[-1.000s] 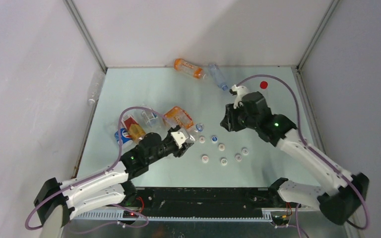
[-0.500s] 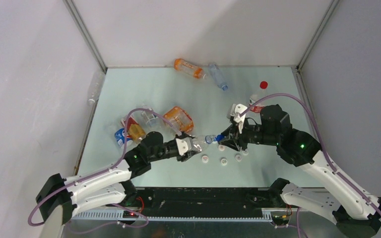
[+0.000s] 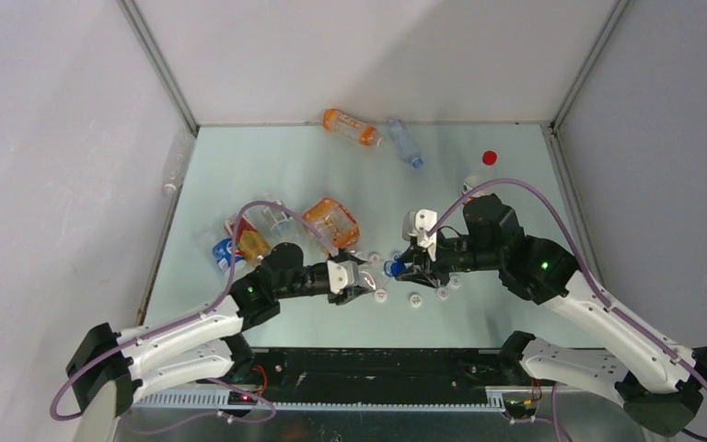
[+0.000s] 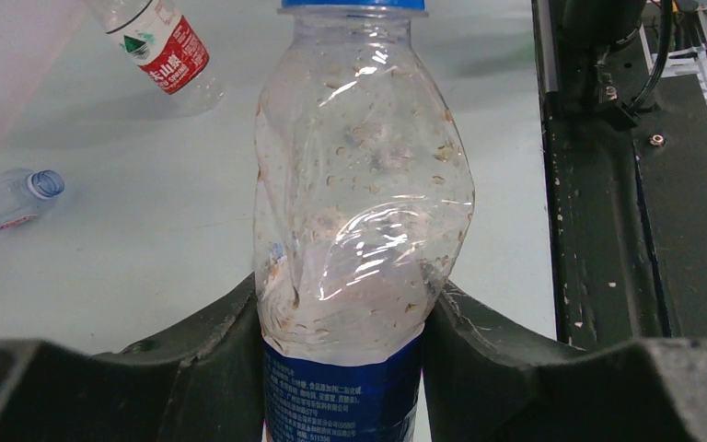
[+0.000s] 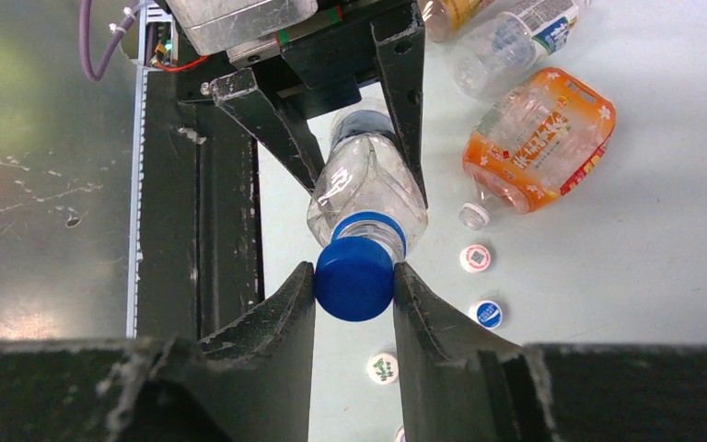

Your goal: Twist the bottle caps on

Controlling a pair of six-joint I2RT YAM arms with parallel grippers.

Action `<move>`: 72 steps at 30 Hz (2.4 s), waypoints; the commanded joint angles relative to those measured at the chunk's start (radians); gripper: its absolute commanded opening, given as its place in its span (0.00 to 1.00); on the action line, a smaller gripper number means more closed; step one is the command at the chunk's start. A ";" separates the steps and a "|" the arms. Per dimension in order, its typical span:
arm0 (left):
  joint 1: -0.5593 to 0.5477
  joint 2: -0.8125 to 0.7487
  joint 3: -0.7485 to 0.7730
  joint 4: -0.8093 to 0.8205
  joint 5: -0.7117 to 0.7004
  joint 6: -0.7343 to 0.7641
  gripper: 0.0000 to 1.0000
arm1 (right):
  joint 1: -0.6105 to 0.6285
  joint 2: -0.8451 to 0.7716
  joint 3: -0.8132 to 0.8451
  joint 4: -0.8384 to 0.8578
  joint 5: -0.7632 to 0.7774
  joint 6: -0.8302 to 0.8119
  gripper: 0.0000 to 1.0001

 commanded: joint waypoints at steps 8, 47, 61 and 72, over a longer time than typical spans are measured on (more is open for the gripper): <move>-0.009 -0.031 0.032 0.064 0.068 0.005 0.39 | 0.011 0.027 0.042 0.001 0.016 -0.060 0.04; -0.266 0.076 -0.110 0.737 -0.752 0.259 0.29 | -0.018 0.331 0.090 -0.064 0.264 1.018 0.00; -0.344 0.274 -0.164 1.062 -0.973 0.272 0.24 | -0.022 0.272 0.087 0.009 0.355 1.215 0.20; -0.344 0.301 -0.169 1.043 -0.976 0.213 0.24 | -0.038 0.252 0.079 0.040 0.333 1.222 0.24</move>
